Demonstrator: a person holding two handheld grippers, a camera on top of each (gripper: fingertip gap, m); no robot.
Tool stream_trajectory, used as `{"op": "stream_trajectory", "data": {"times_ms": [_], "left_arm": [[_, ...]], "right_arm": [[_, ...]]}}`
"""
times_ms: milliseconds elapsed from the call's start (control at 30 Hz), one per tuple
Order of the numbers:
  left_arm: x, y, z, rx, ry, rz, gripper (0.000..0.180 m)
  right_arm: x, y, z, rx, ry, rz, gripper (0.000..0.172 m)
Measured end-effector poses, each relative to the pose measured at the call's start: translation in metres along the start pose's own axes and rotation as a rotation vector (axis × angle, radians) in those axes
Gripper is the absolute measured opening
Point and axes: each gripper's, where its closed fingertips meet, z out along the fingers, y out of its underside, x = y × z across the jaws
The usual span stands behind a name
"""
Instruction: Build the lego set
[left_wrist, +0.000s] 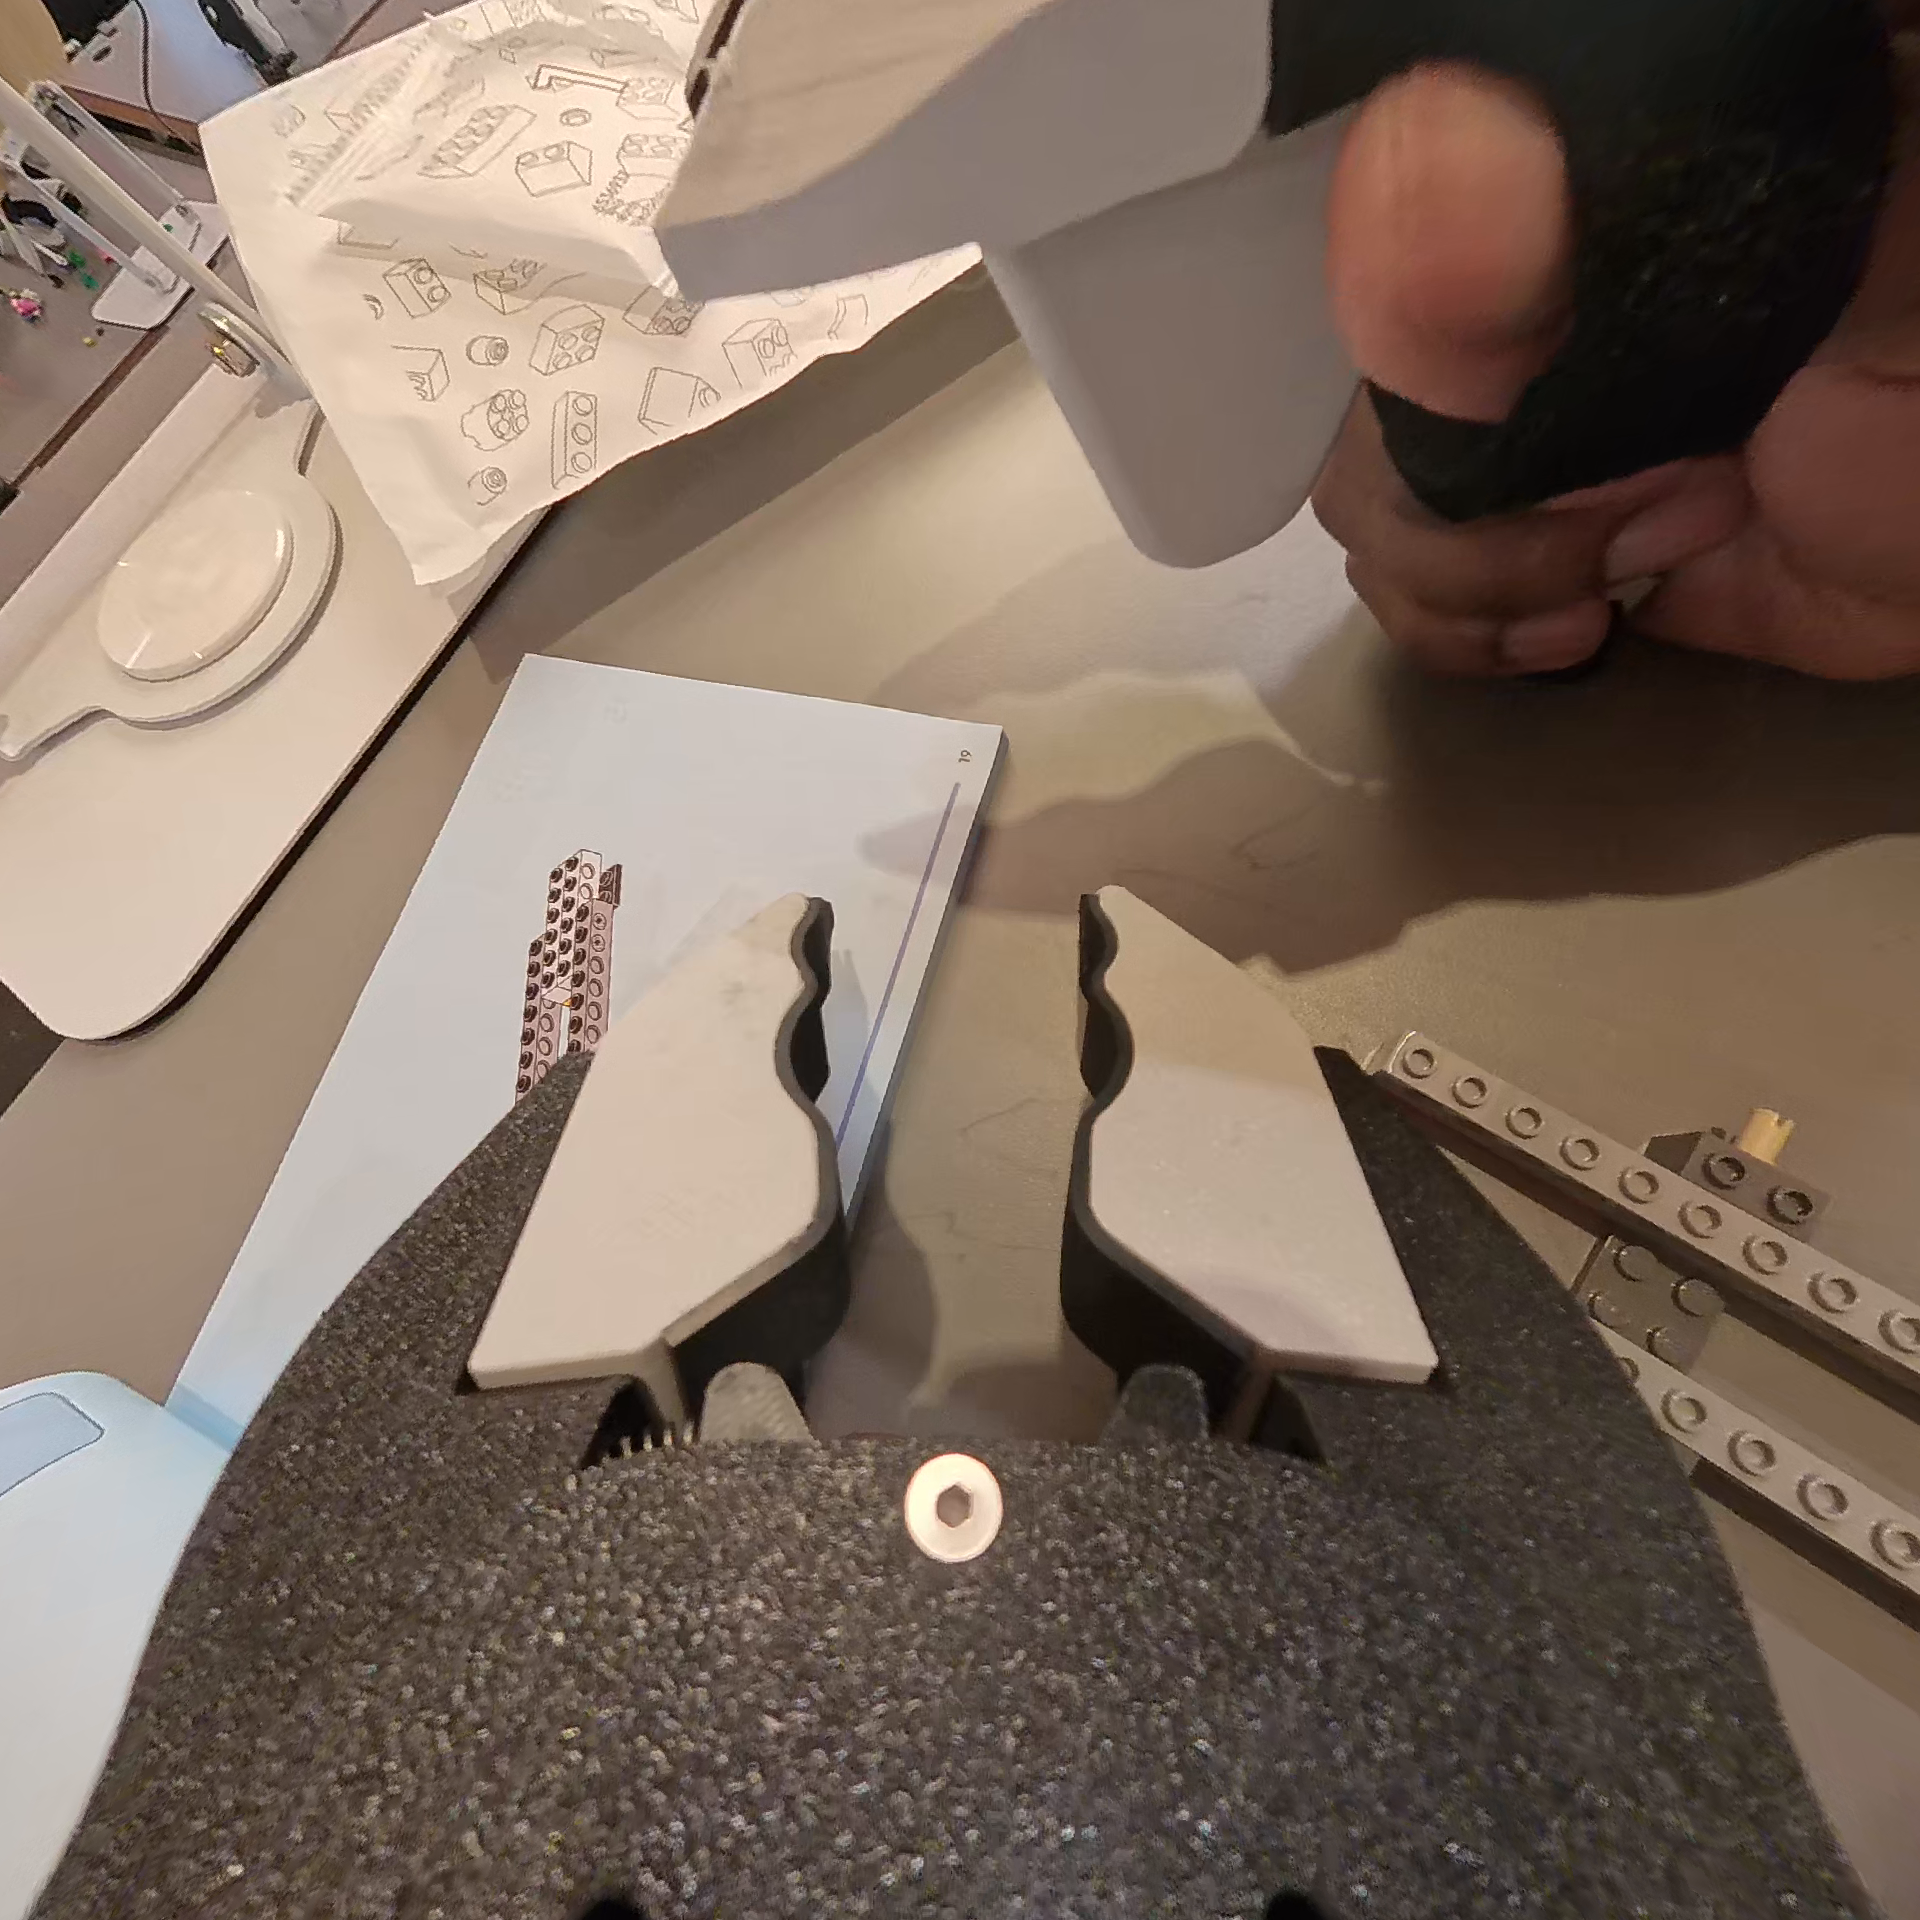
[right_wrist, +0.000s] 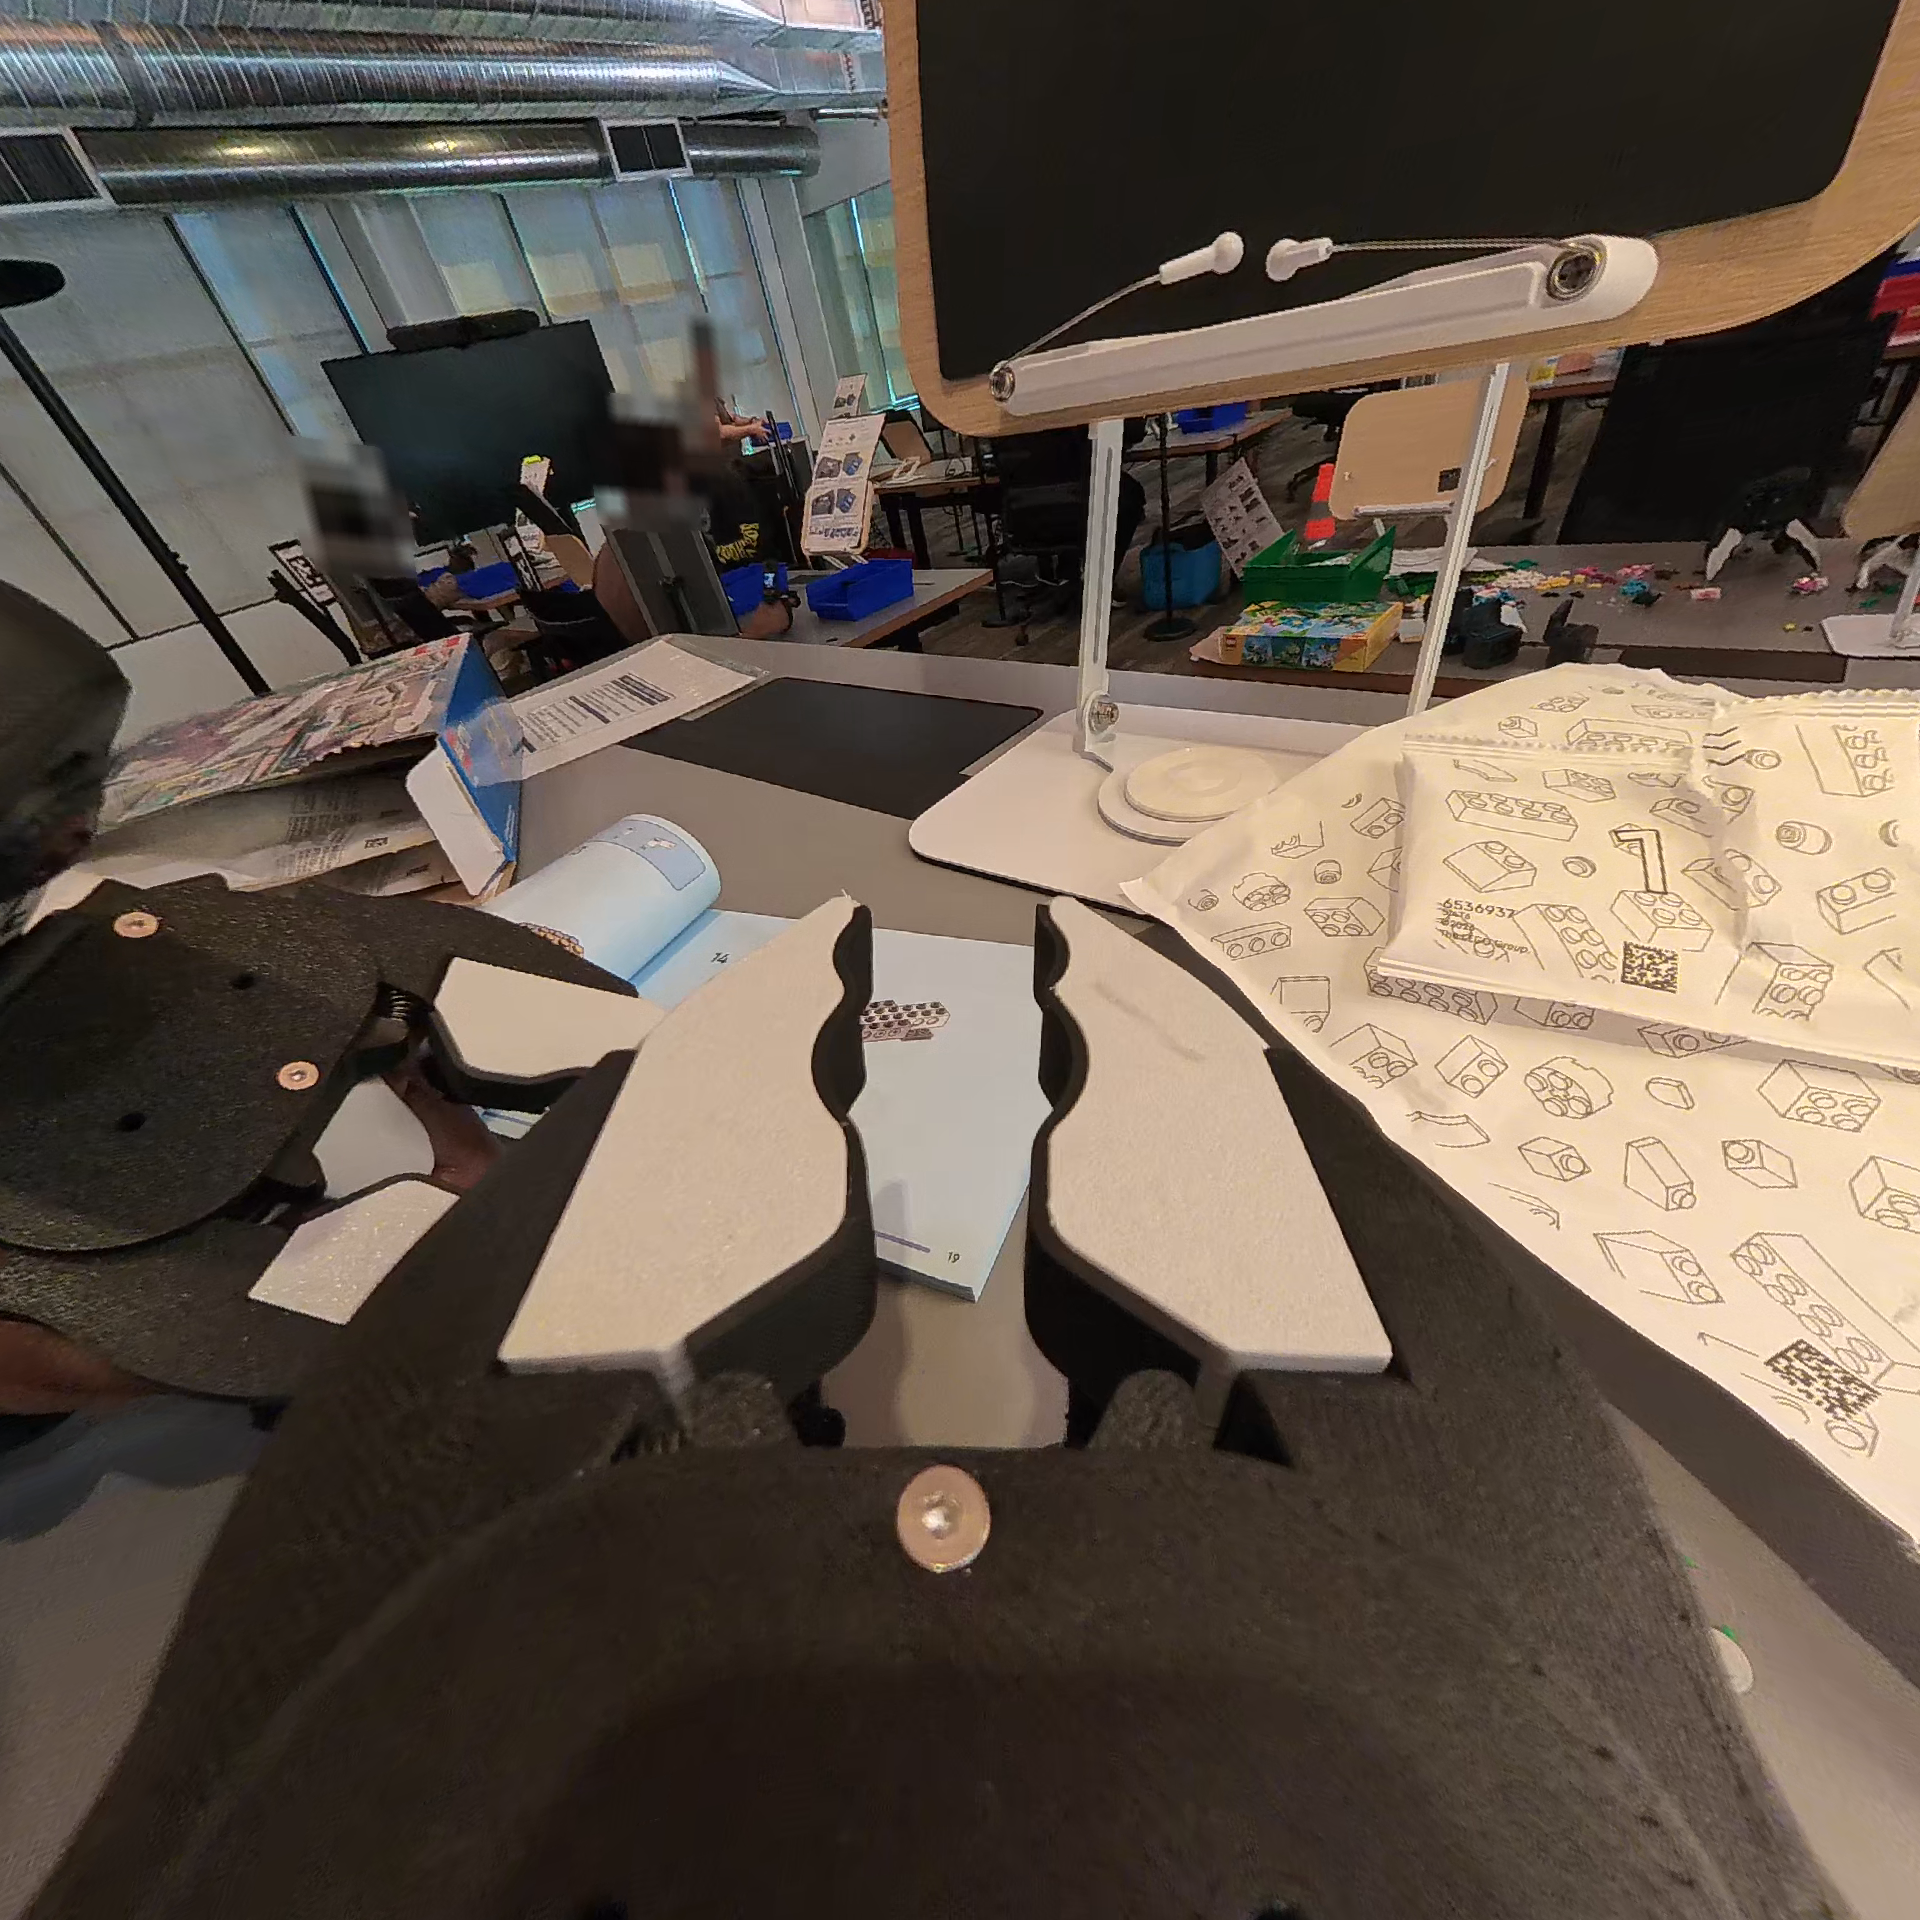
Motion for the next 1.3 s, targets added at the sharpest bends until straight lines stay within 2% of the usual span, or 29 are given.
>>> {"op": "stream_trajectory", "data": {"times_ms": [167, 367, 600, 1300], "left_arm": [[-0.003, 0.002, 0.002, -0.018, 0.007, -0.03, 0.046], [-0.006, 0.006, 0.008, -0.07, -0.049, -0.002, 0.042], [-0.015, 0.008, 0.01, -0.093, -0.08, -0.064, 0.037], [-0.023, 0.007, 0.007, -0.061, -0.065, -0.172, 0.037]], "right_arm": [[0.001, 0.0, 0.0, 0.0, -0.002, 0.01, 0.03], [0.003, -0.001, -0.001, 0.006, 0.0, 0.029, 0.03], [0.006, -0.002, -0.001, 0.016, 0.01, 0.043, 0.03], [0.007, -0.002, -0.002, 0.017, 0.003, 0.058, 0.03]]}}
